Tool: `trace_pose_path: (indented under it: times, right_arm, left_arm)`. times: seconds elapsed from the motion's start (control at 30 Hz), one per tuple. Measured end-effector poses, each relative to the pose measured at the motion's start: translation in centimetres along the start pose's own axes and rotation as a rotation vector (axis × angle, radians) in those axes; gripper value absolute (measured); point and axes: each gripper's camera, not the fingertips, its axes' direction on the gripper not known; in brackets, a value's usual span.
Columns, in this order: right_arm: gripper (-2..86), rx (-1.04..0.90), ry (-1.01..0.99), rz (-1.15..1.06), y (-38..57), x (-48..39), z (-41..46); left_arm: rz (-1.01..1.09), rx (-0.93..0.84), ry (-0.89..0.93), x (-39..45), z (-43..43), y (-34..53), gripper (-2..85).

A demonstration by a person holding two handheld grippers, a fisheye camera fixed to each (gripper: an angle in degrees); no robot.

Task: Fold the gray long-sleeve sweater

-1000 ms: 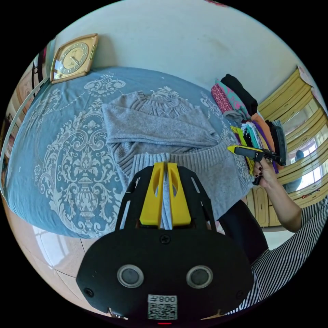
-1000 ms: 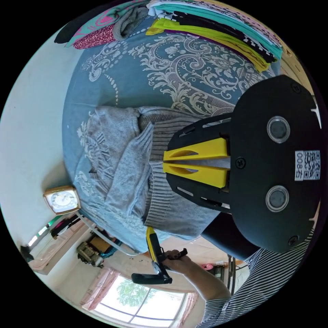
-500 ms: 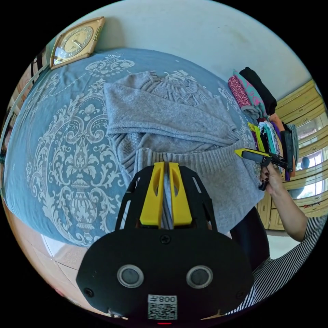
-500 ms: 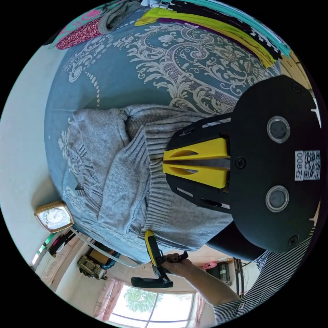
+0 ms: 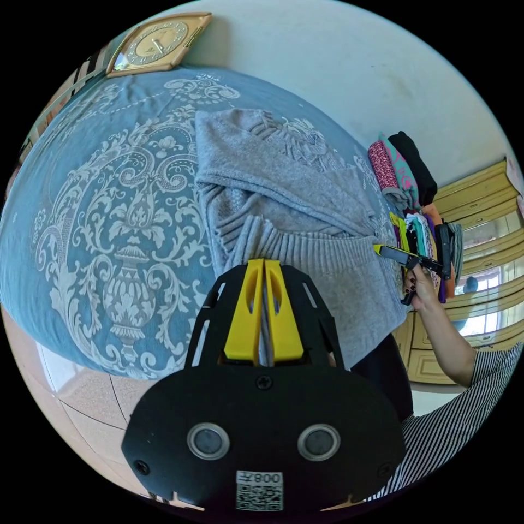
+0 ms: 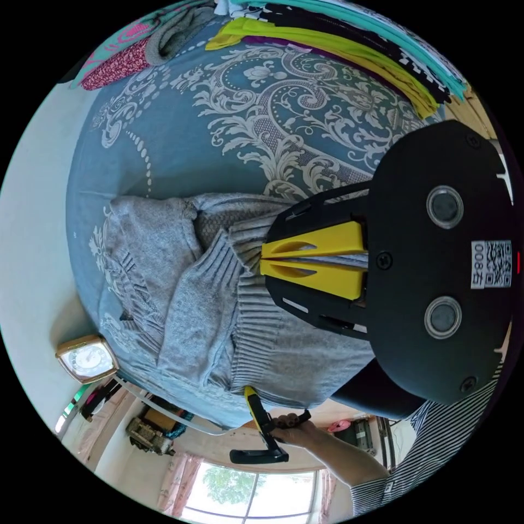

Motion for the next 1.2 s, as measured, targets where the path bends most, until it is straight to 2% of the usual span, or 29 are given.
trace_pose_path:
  times: [0.1, 0.27, 0.4, 0.57, 0.67, 0.87, 1.07, 1.2]
  right_arm:
    - [0.1, 0.03, 0.009, -0.01, 1.0, -0.1, -0.2]
    - [0.3, 0.07, -0.038, -0.003, 5.6, 1.8, -2.1]
    - [1.3, 0.029, -0.129, 0.05, 12.3, 5.0, -2.2]
    - [4.8, -0.024, -0.279, 0.168, 19.3, 8.5, 0.5]
    - [5.9, -0.02, -0.364, 0.208, 21.3, 9.3, 2.5]
    - [4.6, -0.077, -0.405, 0.192, 21.2, 8.6, 7.3]
    - [2.3, -0.044, -0.458, 0.147, 23.4, 8.1, 7.4]
    - [1.9, -0.032, -0.51, 0.227, 26.5, 10.4, 10.1]
  left_arm:
    - [0.01, 0.036, -0.003, -0.7, 0.4, -0.1, 0.5]
    - [-0.043, 0.082, 0.09, -4.3, 0.4, 3.1, 1.8]
    - [-0.152, 0.038, 0.128, -7.9, 1.8, 6.6, 4.8]
    - [-0.314, 0.0, 0.341, -12.9, 6.7, 9.4, 8.7]
    - [-0.31, -0.016, 0.416, -13.7, 9.7, 8.7, 8.3]
    - [-0.225, -0.051, 0.403, -13.7, 13.5, 6.2, 4.0]
    - [-0.188, 0.044, 0.482, -14.9, 13.9, 5.8, 3.1]
    - [-0.191, 0.029, 0.478, -15.7, 15.9, 5.7, 3.0]
